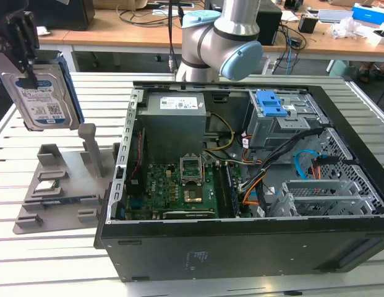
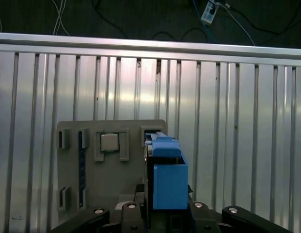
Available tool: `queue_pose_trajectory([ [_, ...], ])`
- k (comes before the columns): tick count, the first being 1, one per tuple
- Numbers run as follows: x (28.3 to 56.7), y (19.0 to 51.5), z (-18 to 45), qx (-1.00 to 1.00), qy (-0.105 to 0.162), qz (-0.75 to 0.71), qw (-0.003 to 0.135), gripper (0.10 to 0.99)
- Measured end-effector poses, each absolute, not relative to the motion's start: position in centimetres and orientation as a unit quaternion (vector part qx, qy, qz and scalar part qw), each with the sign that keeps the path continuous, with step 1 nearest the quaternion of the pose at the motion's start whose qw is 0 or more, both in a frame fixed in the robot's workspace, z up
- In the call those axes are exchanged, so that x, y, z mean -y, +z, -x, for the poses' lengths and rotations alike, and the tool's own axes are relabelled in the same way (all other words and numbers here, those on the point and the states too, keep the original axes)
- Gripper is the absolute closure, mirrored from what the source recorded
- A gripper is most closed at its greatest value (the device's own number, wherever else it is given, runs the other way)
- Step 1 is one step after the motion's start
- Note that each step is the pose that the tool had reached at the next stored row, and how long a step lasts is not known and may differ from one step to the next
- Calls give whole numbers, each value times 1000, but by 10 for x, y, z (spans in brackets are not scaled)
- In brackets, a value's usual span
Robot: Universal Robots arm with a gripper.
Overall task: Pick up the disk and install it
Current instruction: 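Pick up the disk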
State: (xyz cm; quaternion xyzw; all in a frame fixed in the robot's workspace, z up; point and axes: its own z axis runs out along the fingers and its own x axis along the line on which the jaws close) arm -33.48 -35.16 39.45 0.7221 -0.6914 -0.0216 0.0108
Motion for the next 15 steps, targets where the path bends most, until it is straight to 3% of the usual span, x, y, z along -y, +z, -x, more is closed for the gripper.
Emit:
queue_pose_trajectory([
  [15,352,415,335,691,-22,-722,11,725],
])
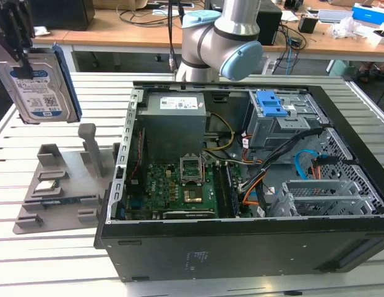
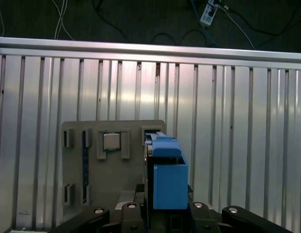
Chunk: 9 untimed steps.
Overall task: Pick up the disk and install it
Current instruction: 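Pick up the disk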
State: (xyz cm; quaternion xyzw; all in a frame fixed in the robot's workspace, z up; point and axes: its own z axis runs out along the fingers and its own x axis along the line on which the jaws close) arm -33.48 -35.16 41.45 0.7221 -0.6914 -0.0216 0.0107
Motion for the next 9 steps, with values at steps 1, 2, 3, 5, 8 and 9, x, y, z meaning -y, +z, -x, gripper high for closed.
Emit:
queue_pose_trajectory([
  [1,352,418,335,691,-22,-722,11,725],
  [2,352,419,335,691,-22,-722,11,725],
  [3,352,420,335,691,-22,-722,11,725],
  [5,352,423,335,691,-22,-722,11,725],
  [8,352,429,335,691,-22,-722,11,725],
  [9,352,431,335,691,-22,-722,11,725],
])
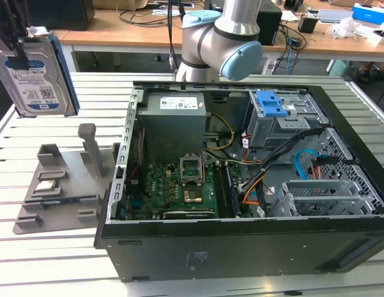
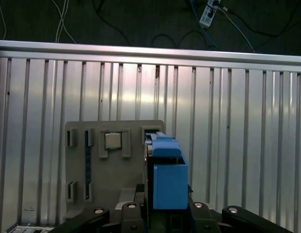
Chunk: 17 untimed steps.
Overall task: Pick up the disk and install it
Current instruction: 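Pick up the disk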
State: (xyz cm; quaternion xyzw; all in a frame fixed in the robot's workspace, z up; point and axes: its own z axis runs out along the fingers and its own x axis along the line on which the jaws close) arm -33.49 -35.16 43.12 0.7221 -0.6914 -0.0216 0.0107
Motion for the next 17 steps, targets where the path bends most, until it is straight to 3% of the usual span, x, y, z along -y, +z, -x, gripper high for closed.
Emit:
queue_pose_trajectory([
  [17,352,458,335,691,-22,-722,11,725],
])
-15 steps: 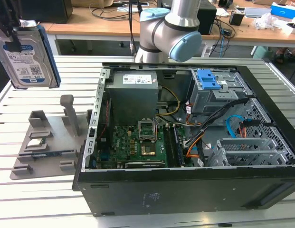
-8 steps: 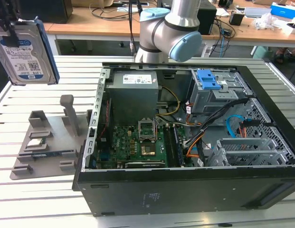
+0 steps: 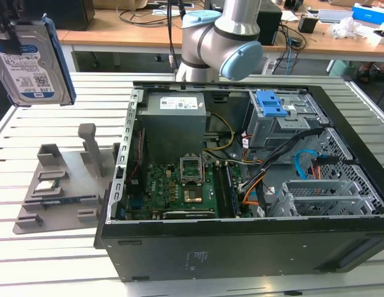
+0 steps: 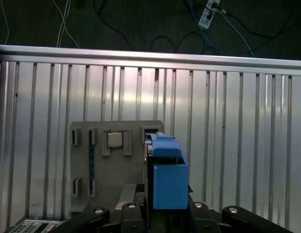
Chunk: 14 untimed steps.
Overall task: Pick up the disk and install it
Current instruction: 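Pick up the disk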
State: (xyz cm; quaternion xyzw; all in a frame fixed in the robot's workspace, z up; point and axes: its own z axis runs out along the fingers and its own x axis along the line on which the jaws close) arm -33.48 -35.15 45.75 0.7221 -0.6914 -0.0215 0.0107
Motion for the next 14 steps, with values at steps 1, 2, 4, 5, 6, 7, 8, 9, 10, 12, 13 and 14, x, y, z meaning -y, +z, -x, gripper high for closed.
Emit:
queue_pose_trajectory([
  [1,352,459,335,691,-22,-722,11,725],
  [2,352,460,335,691,-22,-722,11,725],
  [4,351,464,335,691,-22,-722,11,725],
  [5,351,465,335,691,-22,-722,11,725],
  [6,351,467,335,691,-22,-722,11,725],
  [7,352,468,335,691,-22,-722,11,725],
  [8,351,469,335,691,-22,-722,11,725],
  [9,351,471,335,691,-22,-722,11,725],
  [10,351,472,335,691,-22,-722,11,725],
  [12,351,477,335,691,-22,-722,11,725],
  [13,352,479,335,691,-22,-722,11,725],
  [14,351,481,335,691,-22,-722,11,725],
])
